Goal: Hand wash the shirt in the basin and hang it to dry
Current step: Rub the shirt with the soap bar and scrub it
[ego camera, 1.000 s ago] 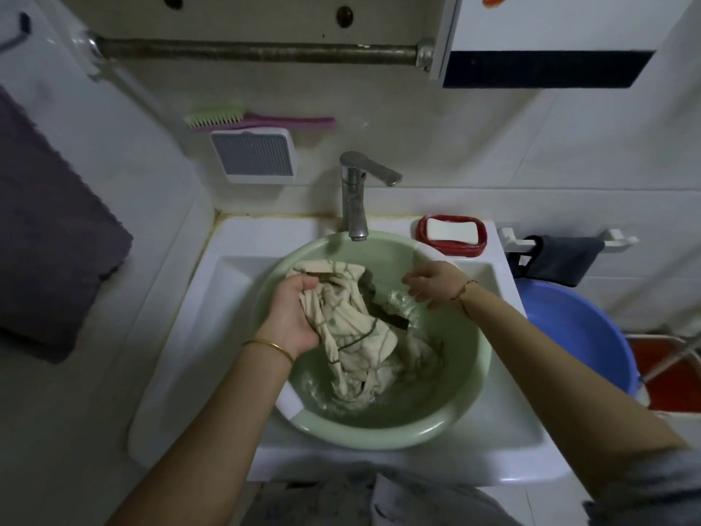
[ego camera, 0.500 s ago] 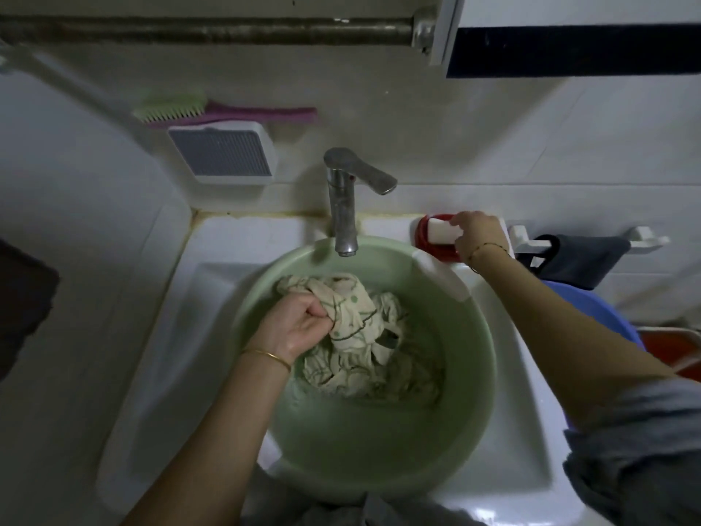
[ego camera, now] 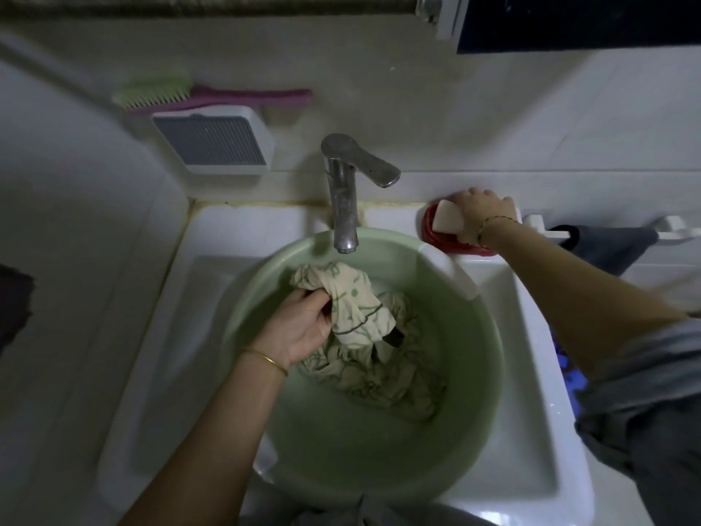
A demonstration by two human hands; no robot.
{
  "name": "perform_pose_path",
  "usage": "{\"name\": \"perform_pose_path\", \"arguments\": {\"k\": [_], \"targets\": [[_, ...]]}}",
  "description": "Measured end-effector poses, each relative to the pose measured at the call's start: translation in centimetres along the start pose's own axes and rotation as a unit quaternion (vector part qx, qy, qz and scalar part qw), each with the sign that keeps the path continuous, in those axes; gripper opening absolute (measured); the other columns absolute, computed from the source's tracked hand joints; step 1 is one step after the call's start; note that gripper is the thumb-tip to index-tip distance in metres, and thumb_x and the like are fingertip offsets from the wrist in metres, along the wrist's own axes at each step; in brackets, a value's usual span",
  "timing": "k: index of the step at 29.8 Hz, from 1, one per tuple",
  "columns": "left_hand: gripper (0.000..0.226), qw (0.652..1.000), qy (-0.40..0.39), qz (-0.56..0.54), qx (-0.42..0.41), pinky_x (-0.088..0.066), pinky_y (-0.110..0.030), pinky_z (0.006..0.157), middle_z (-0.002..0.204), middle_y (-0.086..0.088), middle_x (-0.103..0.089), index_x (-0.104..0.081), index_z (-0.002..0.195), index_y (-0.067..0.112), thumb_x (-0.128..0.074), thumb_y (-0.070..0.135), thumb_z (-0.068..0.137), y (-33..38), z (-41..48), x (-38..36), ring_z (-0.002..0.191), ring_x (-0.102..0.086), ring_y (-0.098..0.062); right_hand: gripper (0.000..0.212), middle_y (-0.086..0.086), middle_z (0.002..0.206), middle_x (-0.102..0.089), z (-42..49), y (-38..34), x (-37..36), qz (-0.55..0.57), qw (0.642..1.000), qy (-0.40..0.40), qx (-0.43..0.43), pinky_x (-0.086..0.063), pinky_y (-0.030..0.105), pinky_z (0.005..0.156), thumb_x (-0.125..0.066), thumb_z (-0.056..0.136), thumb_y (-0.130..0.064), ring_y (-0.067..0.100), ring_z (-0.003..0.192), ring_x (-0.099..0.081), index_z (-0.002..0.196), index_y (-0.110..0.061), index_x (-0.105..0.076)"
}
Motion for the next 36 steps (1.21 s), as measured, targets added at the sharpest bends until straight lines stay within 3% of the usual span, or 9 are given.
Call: {"name": "perform_pose_path", "arguments": {"k": [6, 10, 13, 16, 19, 25, 29, 33, 36], "targets": [[0.029, 0.997, 0.020, 0.077, 0.005, -0.057, -0.022, 0.067, 0.122, -0.012, -0.060, -0.054, 0.123, 0.008, -0.040, 0.019, 0.099, -0.3, -0.6, 0.1, 0.095, -0.064, -0.015, 0.027, 0.007, 0.107, -0.062, -0.8, 0.0, 0.5, 0.011, 0.999, 0.044, -0.016, -0.031, 0.039, 0.092, -0.049, 0.085, -0.012, 0.031, 0.102, -0.055, 0.110, -0.021, -0.050], [0.056, 1.000, -0.010, 0.027, 0.005, -0.049, -0.033, 0.095, 0.131, -0.015, -0.056, -0.050, 0.130, 0.006, -0.030, 0.047, 0.096, 0.8, -1.8, -0.5, 0.114, -0.060, -0.021, 0.031, 0.011, 0.097, -0.066, -2.3, 0.1, 1.4, 0.020, 0.990, 0.134, -0.024, -0.032, 0.037, 0.086, -0.045, 0.080, 0.001, 0.032, 0.092, -0.058, 0.103, -0.018, -0.053], [0.030, 0.996, -0.043, -0.079, -0.020, -0.055, -0.024, 0.078, 0.115, -0.013, -0.059, -0.049, 0.119, 0.003, -0.025, 0.014, 0.104, 1.5, -2.3, -0.4, 0.092, -0.070, -0.011, 0.028, 0.016, 0.093, -0.065, -4.7, 0.2, 2.9, 0.060, 0.979, 0.190, -0.045, -0.033, 0.038, 0.080, -0.045, 0.078, 0.003, 0.035, 0.090, -0.055, 0.102, -0.011, -0.052], [0.044, 0.991, -0.096, -0.087, -0.029, -0.038, -0.050, 0.106, 0.142, -0.028, -0.037, -0.034, 0.139, 0.000, -0.033, 0.020, 0.099, 2.0, -2.7, -0.3, 0.132, -0.040, -0.037, 0.023, 0.022, 0.100, -0.063, -8.2, -0.4, 3.6, 0.146, 0.965, 0.209, -0.058, -0.032, 0.038, 0.074, -0.050, 0.083, -0.006, 0.040, 0.095, -0.055, 0.107, -0.006, -0.052], [0.063, 0.982, -0.089, -0.162, 0.029, -0.019, -0.051, 0.114, 0.150, -0.020, -0.028, -0.032, 0.144, 0.008, -0.042, 0.036, 0.089, 1.1, -3.5, -0.8, 0.139, -0.027, -0.037, 0.032, 0.020, 0.110, -0.063, -11.9, -2.1, 2.6, 0.280, 0.941, 0.184, -0.043, -0.038, 0.036, 0.074, -0.060, 0.085, -0.014, 0.038, 0.101, -0.056, 0.116, -0.006, -0.054], [0.035, 0.958, -0.020, -0.283, 0.035, -0.049, -0.034, 0.088, 0.100, -0.018, -0.064, -0.058, 0.110, -0.005, -0.038, 0.012, 0.088, 0.0, -5.0, -0.8, 0.089, -0.063, -0.025, 0.043, 0.011, 0.104, -0.063, -17.3, -5.4, -0.5, 0.539, 0.837, 0.080, -0.052, -0.052, 0.038, 0.080, -0.075, 0.076, -0.008, 0.025, 0.095, -0.060, 0.115, -0.004, -0.057], [0.042, 0.970, -0.017, -0.240, 0.037, -0.034, -0.050, 0.108, 0.126, -0.022, -0.058, -0.057, 0.123, 0.000, -0.045, 0.024, 0.091, 0.1, -6.7, -1.0, 0.121, -0.052, -0.035, 0.034, 0.013, 0.089, -0.069, -19.5, -7.8, -2.3, 0.658, 0.752, -0.029, -0.037, -0.056, 0.027, 0.059, -0.074, 0.076, -0.002, 0.013, 0.064, -0.067, 0.106, -0.003, -0.059], [0.039, 0.990, -0.049, -0.122, 0.048, -0.041, -0.048, 0.100, 0.123, -0.015, -0.057, -0.060, 0.117, 0.008, -0.045, 0.034, 0.092, 0.8, -8.3, -2.2, 0.115, -0.053, -0.031, 0.040, 0.020, 0.102, -0.069, -20.3, -9.2, -3.2, 0.674, 0.736, -0.053, -0.042, -0.057, 0.042, 0.072, -0.074, 0.076, -0.002, 0.029, 0.074, -0.067, 0.112, 0.002, -0.057], [0.043, 0.993, -0.052, -0.084, 0.069, -0.045, -0.049, 0.093, 0.129, -0.015, -0.055, -0.052, 0.129, 0.012, -0.043, 0.037, 0.095, 1.4, -9.0, -2.1, 0.113, -0.055, -0.031, 0.038, 0.015, 0.094, -0.069, -20.7, -10.0, -3.2, 0.682, 0.728, -0.064, -0.037, -0.058, 0.032, 0.059, -0.071, 0.078, 0.000, 0.019, 0.062, -0.067, 0.112, 0.002, -0.055]]}}
Point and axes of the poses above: each hand's wrist, its own z-axis towards the middle knuckle, its own x-axis out of the back of the hand, y = z × x, the point moved 5 cm from there along z, towards the middle knuckle
